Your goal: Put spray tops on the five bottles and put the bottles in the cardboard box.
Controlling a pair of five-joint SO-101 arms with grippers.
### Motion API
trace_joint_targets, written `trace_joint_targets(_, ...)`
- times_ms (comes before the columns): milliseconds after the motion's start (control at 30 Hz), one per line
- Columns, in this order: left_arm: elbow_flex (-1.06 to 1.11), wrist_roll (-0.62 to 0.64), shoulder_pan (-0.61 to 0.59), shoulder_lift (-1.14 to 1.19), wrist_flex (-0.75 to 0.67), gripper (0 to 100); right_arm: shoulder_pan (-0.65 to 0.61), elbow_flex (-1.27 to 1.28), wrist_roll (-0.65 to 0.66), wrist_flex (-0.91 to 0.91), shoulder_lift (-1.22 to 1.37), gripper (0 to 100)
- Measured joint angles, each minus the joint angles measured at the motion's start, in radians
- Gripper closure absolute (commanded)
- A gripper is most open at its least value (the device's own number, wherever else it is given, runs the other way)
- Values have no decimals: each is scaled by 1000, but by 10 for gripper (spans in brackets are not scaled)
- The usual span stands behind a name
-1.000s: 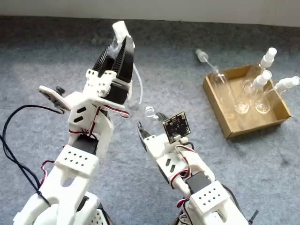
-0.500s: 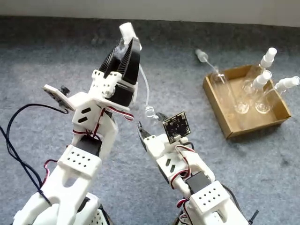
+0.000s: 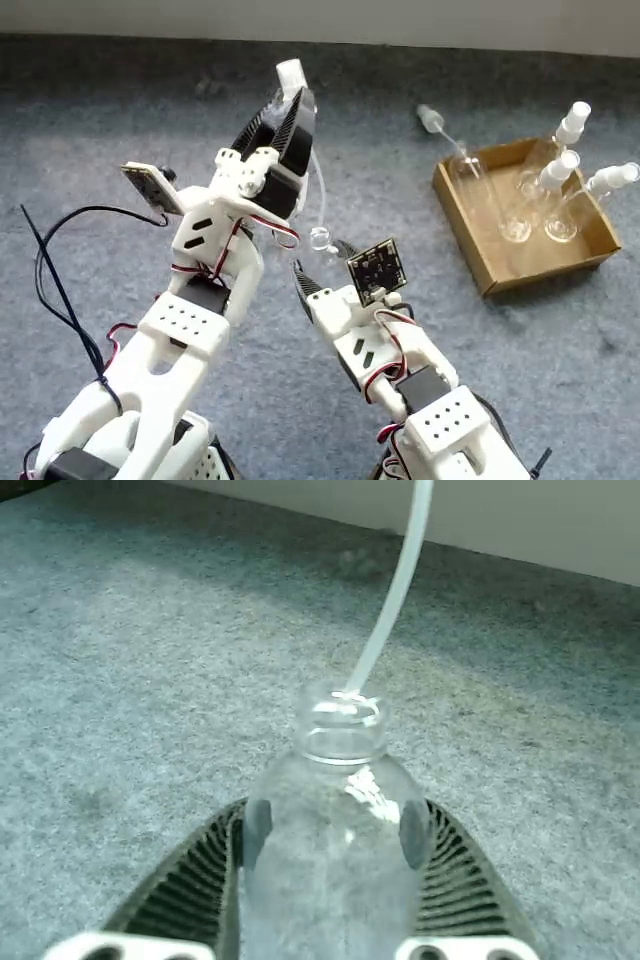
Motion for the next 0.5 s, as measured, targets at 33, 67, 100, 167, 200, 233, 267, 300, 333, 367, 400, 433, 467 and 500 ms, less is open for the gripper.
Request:
trace_joint_targets(33,0,0,2,0,0,995,0,0,0,0,0,914)
trace_joint_targets(67,5,-2,2,0,0,995,0,0,0,0,0,914)
trace_joint_targets(100,15,-3,-2,0,0,995,0,0,0,0,0,914)
trace_joint_targets(167,37,0,-2,0,0,995,0,0,0,0,0,914)
trace_joint_targets(200,46,0,5,0,0,995,0,0,0,0,0,914)
trace_joint_targets(233,51,0,14,0,0,995,0,0,0,0,0,914)
trace_joint_targets(267,57,-2,25,0,0,995,0,0,0,0,0,914)
trace_joint_targets(300,61,-2,32,0,0,995,0,0,0,0,0,914)
trace_joint_targets(333,63,-2,37,0,0,995,0,0,0,0,0,914)
trace_joint_targets(367,63,-3,38,0,0,995,0,0,0,0,0,914)
trace_joint_targets(400,63,-3,38,0,0,995,0,0,0,0,0,914)
trace_joint_targets(433,68,-3,38,0,0,995,0,0,0,0,0,914)
trace_joint_targets(467,75,-3,40,0,0,995,0,0,0,0,0,914)
trace_joint_targets(500,80,-3,41,0,0,995,0,0,0,0,0,914)
